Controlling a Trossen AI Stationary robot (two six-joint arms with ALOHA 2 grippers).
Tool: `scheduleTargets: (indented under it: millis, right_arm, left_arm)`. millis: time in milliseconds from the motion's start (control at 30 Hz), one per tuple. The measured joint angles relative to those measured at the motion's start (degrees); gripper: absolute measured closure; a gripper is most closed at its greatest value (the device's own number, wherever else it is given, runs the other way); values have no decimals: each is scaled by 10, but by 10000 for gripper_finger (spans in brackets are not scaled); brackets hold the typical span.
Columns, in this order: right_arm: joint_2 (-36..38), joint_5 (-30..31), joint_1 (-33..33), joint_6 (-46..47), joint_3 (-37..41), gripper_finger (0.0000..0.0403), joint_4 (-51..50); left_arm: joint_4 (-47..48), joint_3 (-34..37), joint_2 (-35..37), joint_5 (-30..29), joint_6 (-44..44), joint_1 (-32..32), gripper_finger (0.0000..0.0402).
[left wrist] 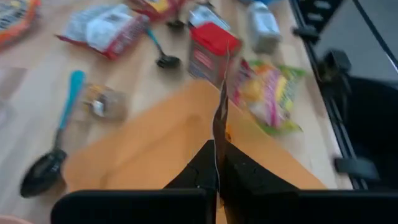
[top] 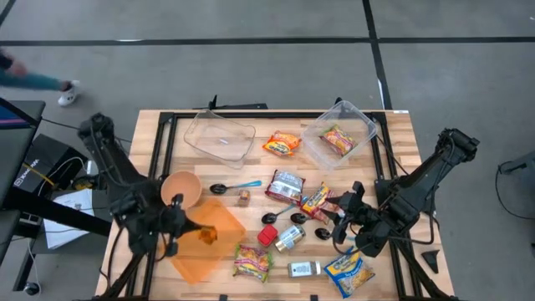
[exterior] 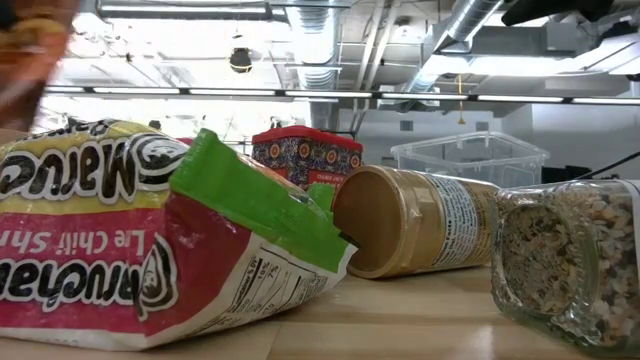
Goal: Pick & Place Food Item
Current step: Put the orange seasoning pack into the orange bin
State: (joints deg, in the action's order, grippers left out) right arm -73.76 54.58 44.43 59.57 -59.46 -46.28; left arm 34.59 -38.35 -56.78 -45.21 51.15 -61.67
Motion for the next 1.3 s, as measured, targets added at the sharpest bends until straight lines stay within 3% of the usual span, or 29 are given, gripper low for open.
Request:
scheduleTargets:
  millis: [333,667,1000,1300]
  right_arm:
    - [8,19,1,0,0,239,0]
    - [7,21,1,0,0,239,0]
    - [7,24,1,2,0,239,0]
    - [7,25,1,3,0,239,0]
  left_arm:
    - [1,0,-45,77,80,-104,401]
    - [-30,-1,-70,15,92,-180,401]
    - [-107,-1,-166,3,21,-186,401]
    - [-143,-1,-175,4,-13,-186,399]
